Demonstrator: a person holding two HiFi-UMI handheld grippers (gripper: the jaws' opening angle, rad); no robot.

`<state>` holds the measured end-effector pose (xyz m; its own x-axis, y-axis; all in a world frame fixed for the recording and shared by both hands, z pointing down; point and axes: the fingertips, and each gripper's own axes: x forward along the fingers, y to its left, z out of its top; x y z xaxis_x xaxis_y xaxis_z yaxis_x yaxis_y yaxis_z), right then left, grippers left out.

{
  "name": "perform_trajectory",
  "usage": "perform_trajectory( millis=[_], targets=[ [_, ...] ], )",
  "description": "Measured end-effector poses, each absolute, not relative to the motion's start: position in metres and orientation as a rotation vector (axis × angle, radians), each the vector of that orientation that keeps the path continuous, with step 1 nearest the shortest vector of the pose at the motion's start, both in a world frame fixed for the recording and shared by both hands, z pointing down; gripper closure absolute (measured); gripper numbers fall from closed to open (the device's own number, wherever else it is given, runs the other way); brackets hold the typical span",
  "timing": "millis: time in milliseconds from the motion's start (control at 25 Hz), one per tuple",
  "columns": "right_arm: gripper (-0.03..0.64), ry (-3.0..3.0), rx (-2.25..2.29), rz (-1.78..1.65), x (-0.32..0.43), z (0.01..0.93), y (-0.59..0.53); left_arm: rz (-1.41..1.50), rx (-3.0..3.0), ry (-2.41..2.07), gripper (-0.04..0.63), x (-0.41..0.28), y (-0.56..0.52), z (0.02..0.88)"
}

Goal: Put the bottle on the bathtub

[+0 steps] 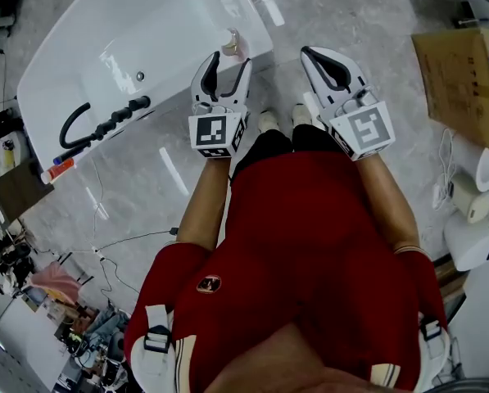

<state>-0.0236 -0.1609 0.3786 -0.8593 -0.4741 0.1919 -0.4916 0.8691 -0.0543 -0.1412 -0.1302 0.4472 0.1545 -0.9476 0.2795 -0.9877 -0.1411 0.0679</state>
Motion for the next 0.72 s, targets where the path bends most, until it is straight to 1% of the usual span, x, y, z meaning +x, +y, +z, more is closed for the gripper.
perform_trajectory(
  millis=[120, 320, 520, 720],
  targets=[
    [0.62, -2.895, 0.736, 0.148, -0.018, 0.371, -0.157, 0.212, 2.23, -1.898, 0.359, -0.129, -0.125, 0.423],
    [0.62, -2.935, 0.721, 0.141, -0.013, 0.358, -0.152, 0.166, 2.266, -1.933, 0.441, -0.117, -0.117, 0.385],
    [0.62, -2.966, 0.709, 0.135, -0.006, 0.347, -0.147, 0.144, 2.293, -1.977, 0.542, -0.108, -0.107, 0.359],
    [0.62, -2.992, 0.691, 0.13, -0.007, 0.342, -0.14, 0.136, 2.309, -1.992, 0.583, -0.103, -0.098, 0.345]
  ],
)
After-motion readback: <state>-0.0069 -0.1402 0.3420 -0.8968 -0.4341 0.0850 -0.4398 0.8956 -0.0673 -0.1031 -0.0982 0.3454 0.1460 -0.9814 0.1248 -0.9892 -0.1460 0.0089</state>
